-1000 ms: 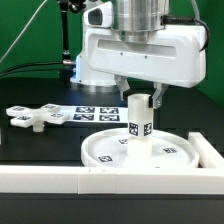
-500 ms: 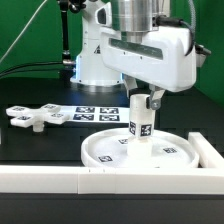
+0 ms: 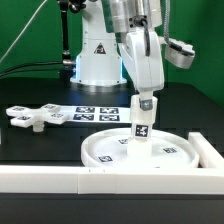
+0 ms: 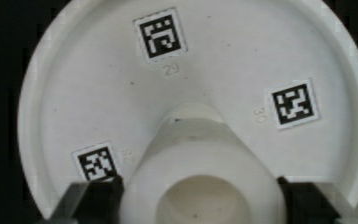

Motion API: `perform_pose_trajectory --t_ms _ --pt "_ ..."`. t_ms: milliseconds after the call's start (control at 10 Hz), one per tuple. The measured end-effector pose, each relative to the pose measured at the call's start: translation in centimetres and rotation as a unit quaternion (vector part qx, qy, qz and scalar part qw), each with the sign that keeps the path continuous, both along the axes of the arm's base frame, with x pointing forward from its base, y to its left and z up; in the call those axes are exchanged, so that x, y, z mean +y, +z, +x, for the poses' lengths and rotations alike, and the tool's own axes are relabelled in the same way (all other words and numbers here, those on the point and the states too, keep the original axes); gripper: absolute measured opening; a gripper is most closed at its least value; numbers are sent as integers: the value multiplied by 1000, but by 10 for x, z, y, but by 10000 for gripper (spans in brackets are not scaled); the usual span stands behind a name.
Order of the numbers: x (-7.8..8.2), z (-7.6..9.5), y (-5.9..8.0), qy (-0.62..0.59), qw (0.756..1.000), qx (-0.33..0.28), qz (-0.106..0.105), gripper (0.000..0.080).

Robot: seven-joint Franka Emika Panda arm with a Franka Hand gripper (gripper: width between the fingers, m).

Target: Assemble round table

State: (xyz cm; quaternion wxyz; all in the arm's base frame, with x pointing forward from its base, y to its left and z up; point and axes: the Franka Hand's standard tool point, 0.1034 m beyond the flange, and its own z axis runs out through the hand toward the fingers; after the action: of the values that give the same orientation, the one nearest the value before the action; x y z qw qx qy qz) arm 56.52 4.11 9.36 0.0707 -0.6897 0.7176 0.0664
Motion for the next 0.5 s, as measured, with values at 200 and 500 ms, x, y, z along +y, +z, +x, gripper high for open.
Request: perform_pose_trajectory --t_ms 200,500 --pt "2 0 0 -14 1000 1 4 407" --pt "-1 3 1 47 999 -13 2 627"
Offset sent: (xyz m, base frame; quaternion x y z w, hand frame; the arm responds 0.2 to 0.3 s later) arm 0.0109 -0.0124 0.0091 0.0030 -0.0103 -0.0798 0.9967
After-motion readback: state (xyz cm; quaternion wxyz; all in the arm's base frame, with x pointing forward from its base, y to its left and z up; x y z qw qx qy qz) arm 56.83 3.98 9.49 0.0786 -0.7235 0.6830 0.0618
